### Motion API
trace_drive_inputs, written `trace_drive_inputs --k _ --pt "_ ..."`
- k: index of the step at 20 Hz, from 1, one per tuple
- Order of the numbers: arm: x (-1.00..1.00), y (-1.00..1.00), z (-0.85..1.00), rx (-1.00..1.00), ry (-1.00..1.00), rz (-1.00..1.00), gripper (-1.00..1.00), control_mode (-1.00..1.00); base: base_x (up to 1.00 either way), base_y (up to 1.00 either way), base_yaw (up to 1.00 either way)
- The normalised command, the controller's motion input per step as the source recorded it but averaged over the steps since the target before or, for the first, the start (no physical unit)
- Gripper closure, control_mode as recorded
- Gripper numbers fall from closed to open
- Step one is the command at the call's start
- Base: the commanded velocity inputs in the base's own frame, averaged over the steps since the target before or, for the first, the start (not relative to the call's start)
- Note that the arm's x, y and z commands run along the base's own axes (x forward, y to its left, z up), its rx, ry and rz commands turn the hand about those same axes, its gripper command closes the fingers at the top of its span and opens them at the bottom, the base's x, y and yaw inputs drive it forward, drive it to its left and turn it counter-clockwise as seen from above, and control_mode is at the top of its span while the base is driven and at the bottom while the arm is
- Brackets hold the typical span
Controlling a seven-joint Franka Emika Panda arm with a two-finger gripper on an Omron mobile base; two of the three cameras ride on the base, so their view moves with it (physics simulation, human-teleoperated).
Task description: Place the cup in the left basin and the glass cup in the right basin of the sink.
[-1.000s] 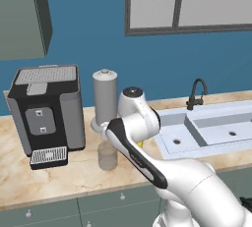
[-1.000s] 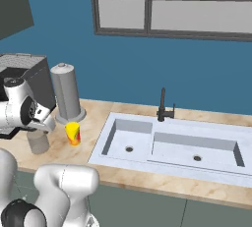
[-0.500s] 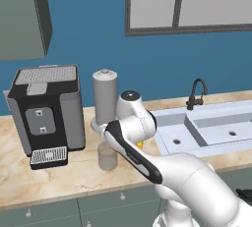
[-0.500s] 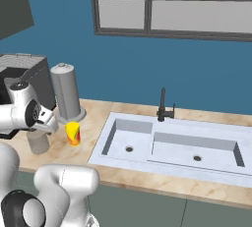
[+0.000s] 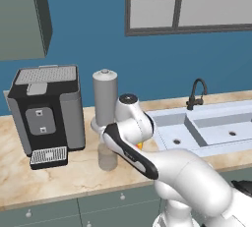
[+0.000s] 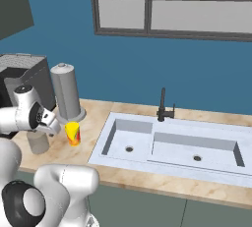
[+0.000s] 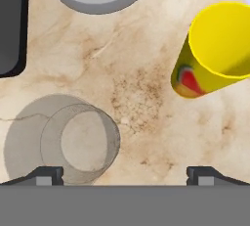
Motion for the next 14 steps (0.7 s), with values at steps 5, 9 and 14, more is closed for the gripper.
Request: trace_drive_inputs --k 5,9,14 --pt "0.05 0.04 -0.23 0.0 0.01 0.0 -1.0 -1.0 0.0 0.0 0.0" --pt "0.04 0.06 -0.21 0.0 0.01 0.0 -1.0 -1.0 0.0 0.0 0.0" --pt "0.01 0.05 -0.19 0.0 0.03 0.0 -1.0 -1.0 0.0 0.0 0.0"
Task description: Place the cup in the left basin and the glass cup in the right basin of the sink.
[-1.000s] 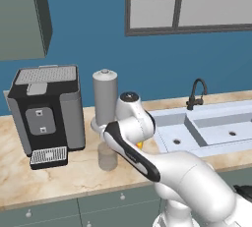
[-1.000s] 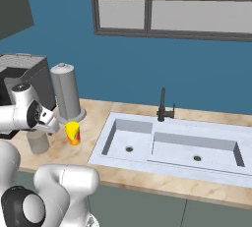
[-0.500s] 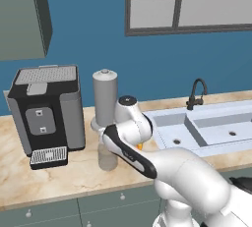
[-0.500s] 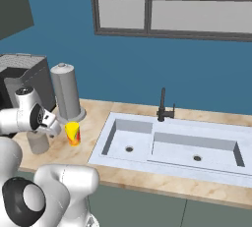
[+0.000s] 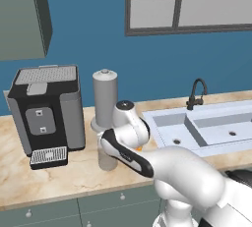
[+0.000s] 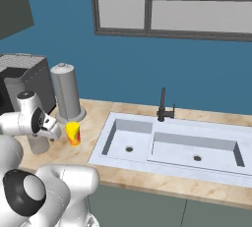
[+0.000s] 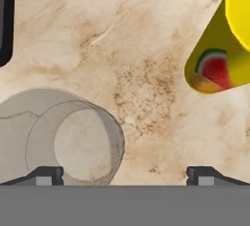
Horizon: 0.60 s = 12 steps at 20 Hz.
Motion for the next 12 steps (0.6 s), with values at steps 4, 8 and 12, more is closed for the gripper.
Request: trace_drive_inputs --k 4,8,12 --pt "0.07 0.01 -0.13 0.0 0.03 0.0 -1.0 -1.0 0.0 0.0 0.0" --pt "0.07 0.01 -0.11 0.0 0.03 0.0 -1.0 -1.0 0.0 0.0 0.0" --pt "0.03 0.0 -0.08 0.0 0.03 0.0 -1.0 -1.0 0.0 0.0 0.0"
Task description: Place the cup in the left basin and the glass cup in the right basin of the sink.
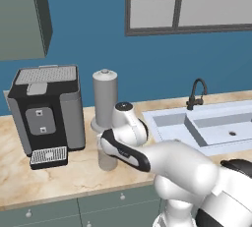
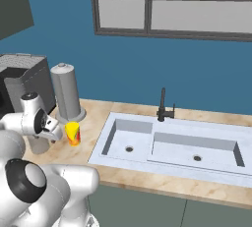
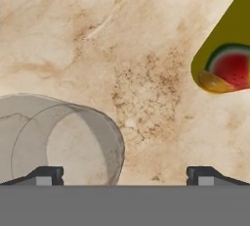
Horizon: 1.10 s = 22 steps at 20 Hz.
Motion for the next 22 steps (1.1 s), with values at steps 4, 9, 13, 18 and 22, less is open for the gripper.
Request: trace_drive_inputs --k 4,9,13,18,22 --pt "0.0 0.02 -0.16 0.0 0.02 0.0 -1.0 -1.0 0.0 0.0 0.0" --pt "0.01 0.07 -0.2 0.0 0.01 0.0 1.0 -1.0 0.0 0.0 0.0" --pt "0.01 0.01 -0.08 0.0 0.0 0.0 1.0 -1.0 0.0 0.0 0.0" --pt "0.0 0.0 0.0 0.0 0.0 0.0 1.0 -1.0 0.0 0.0 0.0" --pt "0.0 0.0 0.0 0.0 -0.01 0.0 1.0 -1.0 0.0 0.0 0.0"
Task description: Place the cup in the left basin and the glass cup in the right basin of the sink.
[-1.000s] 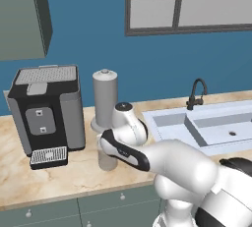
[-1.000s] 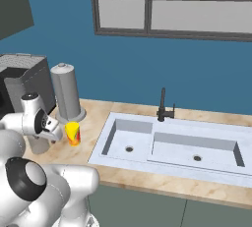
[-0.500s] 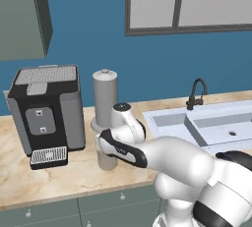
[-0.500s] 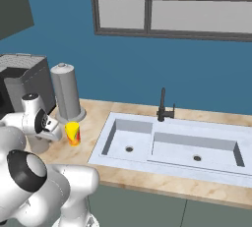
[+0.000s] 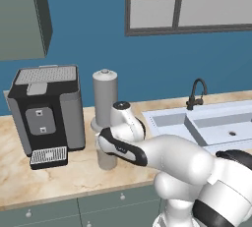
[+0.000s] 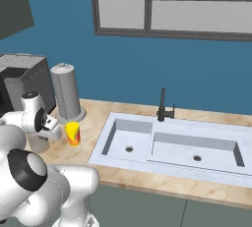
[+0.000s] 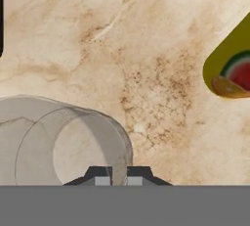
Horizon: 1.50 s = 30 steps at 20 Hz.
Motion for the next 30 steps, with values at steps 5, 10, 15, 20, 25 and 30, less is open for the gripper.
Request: trace_drive_inputs --k 5,10,15,20,25,30 --pt "-0.02 -0.03 0.08 0.0 0.0 0.0 1.0 -1.0 0.0 0.0 0.0" --pt "0.0 -0.04 0.34 0.0 -0.05 0.0 1.0 -1.0 0.0 0.0 0.0" --pt "0.0 -0.05 0.47 0.0 -0.01 0.0 1.0 -1.0 0.0 0.0 0.0" --pt "-0.03 -0.21 0.49 0.0 0.0 0.0 1.0 -1.0 0.0 0.0 0.0" --pt "-0.16 -0.29 0.35 0.0 0.0 0.0 1.0 -1.0 0.0 0.0 0.0" --pt "-0.35 -0.41 0.31 0.0 0.0 0.0 1.0 -1.0 0.0 0.0 0.0"
